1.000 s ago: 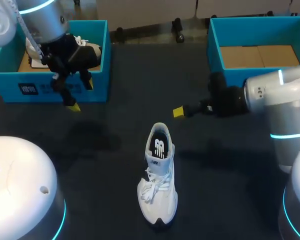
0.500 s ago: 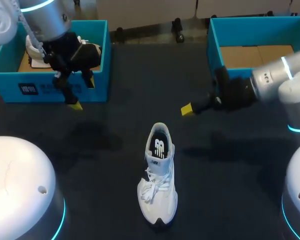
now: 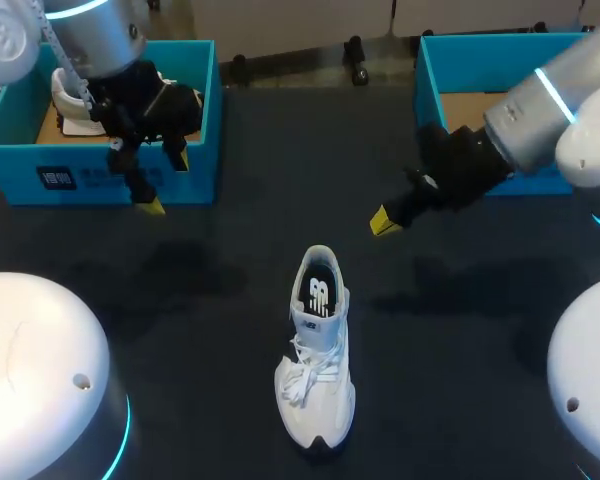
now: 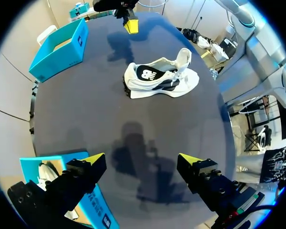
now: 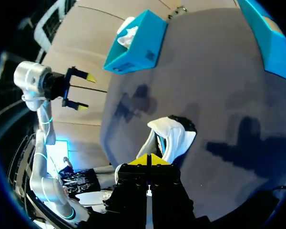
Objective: Take the shoe out of the shoebox, open the shoe tongue, remove and reinsert the insole, then place the shoe into the shoebox
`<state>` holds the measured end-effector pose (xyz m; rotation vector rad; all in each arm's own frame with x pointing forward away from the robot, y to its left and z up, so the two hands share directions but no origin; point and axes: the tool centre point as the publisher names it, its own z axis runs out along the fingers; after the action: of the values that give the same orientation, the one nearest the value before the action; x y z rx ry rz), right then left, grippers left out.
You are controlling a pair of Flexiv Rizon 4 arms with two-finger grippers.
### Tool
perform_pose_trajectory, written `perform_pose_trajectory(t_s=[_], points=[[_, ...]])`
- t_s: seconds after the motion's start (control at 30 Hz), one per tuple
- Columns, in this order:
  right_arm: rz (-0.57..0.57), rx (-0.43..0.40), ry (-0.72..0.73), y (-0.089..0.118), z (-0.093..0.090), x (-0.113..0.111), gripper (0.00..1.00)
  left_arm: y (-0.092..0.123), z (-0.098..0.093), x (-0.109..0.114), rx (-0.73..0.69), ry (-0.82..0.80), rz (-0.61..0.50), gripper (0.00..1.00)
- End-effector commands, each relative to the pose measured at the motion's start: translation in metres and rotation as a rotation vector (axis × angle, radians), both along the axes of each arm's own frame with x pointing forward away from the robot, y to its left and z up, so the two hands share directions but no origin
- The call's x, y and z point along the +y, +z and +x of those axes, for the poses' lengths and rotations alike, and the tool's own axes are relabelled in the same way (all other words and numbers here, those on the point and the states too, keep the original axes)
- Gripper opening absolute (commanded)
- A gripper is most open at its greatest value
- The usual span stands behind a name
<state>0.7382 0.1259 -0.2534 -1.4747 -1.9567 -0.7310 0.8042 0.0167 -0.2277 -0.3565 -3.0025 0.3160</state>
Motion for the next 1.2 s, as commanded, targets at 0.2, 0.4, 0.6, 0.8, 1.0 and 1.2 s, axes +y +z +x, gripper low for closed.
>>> perform_pose_trajectory(t_s=[0.2, 0.4, 0.6, 0.8, 1.0, 1.2], points=[[-0.169, -0.027, 0.004, 0.012, -0.004, 0.008, 0.00, 0.003, 0.011, 0.006, 0.013, -0.057, 0.048, 1.00], [-0.169, -0.027, 0.004, 0.012, -0.004, 0.008, 0.00, 0.003, 0.011, 0.006, 0.013, -0.057, 0.048, 1.00], [-0.167, -0.047, -0.009, 0.012, 0.000, 0.019, 0.00, 0.003, 0.011, 0.006, 0.013, -0.057, 0.048, 1.00], [-0.340, -0.100, -0.044, 0.022, -0.007, 0.049, 0.00, 0.008, 0.020, 0.015, -0.030, -0.148, 0.023, 1.00], [-0.481, -0.101, -0.097, 0.022, -0.017, 0.070, 0.00, 0.010, 0.033, 0.032, -0.045, -0.234, 0.013, 1.00], [-0.547, -0.125, -0.145, 0.020, -0.032, 0.082, 0.00, 0.013, 0.040, 0.044, -0.064, -0.305, 0.025, 1.00]])
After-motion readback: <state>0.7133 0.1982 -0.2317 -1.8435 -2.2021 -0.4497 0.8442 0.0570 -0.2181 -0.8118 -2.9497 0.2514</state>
